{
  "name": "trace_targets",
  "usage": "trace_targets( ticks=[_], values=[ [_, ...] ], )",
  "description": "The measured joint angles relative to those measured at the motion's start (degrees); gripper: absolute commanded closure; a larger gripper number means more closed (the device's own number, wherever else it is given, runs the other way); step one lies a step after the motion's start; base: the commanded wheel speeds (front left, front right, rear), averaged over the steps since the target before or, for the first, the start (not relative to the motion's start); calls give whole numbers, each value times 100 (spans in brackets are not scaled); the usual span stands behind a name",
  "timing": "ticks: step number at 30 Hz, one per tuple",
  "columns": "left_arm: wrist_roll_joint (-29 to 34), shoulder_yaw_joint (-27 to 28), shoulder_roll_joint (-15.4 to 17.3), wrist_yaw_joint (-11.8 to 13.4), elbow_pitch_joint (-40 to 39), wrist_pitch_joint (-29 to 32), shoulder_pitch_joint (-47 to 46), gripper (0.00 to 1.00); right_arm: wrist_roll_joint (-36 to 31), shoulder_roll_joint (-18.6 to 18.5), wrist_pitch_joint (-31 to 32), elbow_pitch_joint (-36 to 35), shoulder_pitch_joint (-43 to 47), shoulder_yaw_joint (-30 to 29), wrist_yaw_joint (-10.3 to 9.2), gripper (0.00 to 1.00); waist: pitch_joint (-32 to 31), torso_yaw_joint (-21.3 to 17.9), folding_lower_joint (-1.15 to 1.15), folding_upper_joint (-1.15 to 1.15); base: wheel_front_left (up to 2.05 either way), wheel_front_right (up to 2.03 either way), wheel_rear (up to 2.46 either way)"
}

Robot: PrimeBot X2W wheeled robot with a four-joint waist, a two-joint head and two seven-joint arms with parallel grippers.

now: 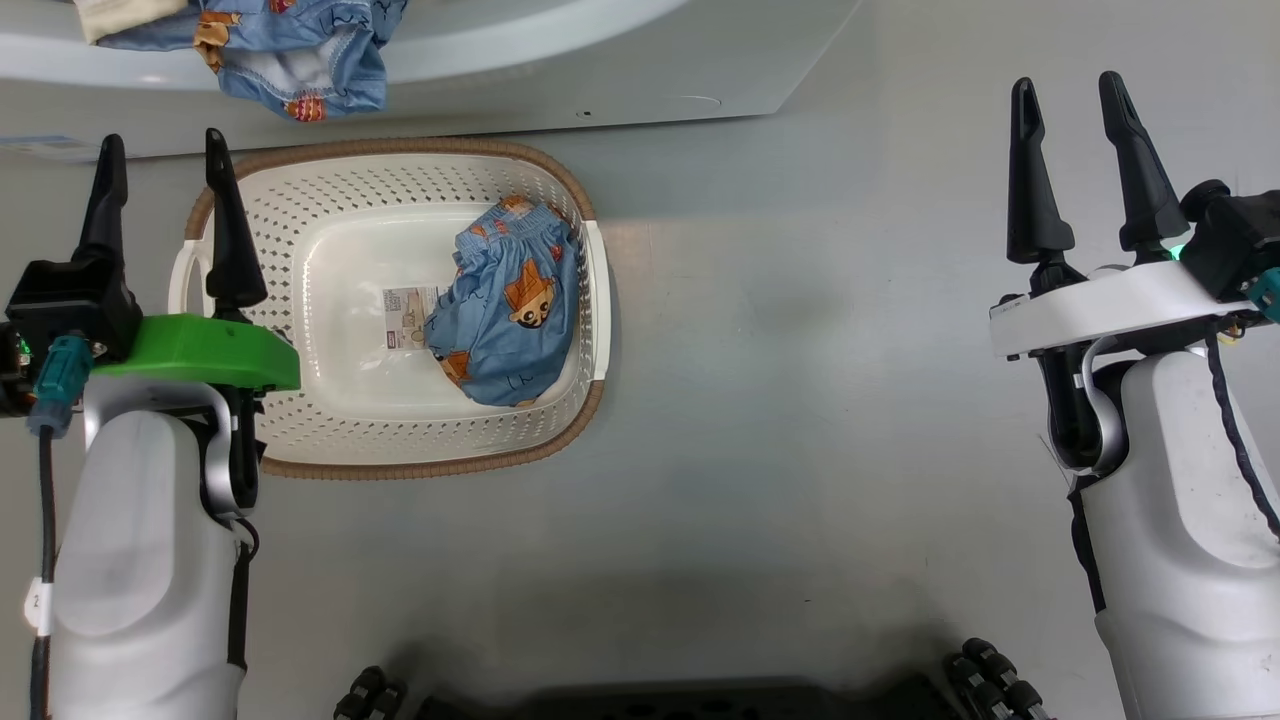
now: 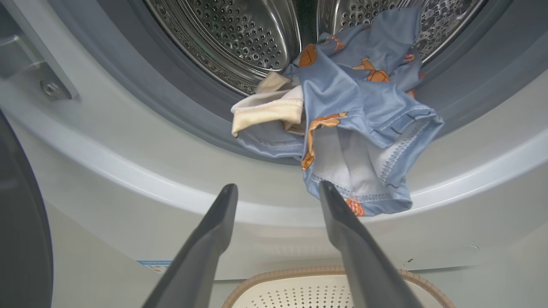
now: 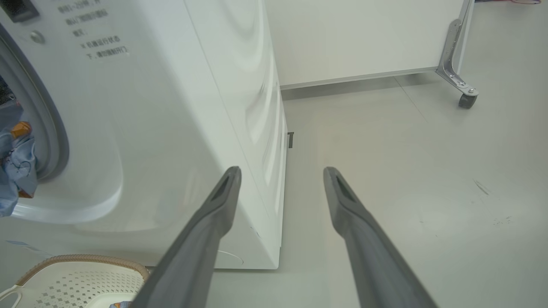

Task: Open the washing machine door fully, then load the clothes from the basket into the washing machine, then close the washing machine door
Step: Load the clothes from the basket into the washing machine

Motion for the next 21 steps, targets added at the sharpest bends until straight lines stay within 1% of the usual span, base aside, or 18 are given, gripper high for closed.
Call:
trace_targets(
  ticks=[4,8,16,21],
  values=[
    [0,-66,-64,-88,-34,0,13,0,0,0,0,8,0,12,0,0,-21,-10,0,0,0,0,0],
    [-11,-104,-107,-99,-34,0,12,0,0,0,0,16,0,22,0,0,-32,-23,0,0,0,0,0],
    [-76,-250,-127,-201,67,20,-19,0,0,1,0,33,0,47,0,0,-39,-70,0,0,0,0,0],
    [-114,-334,-133,-244,92,211,-240,0,1,2,0,43,0,62,0,0,-25,-99,0,0,0,0,0]
  ],
)
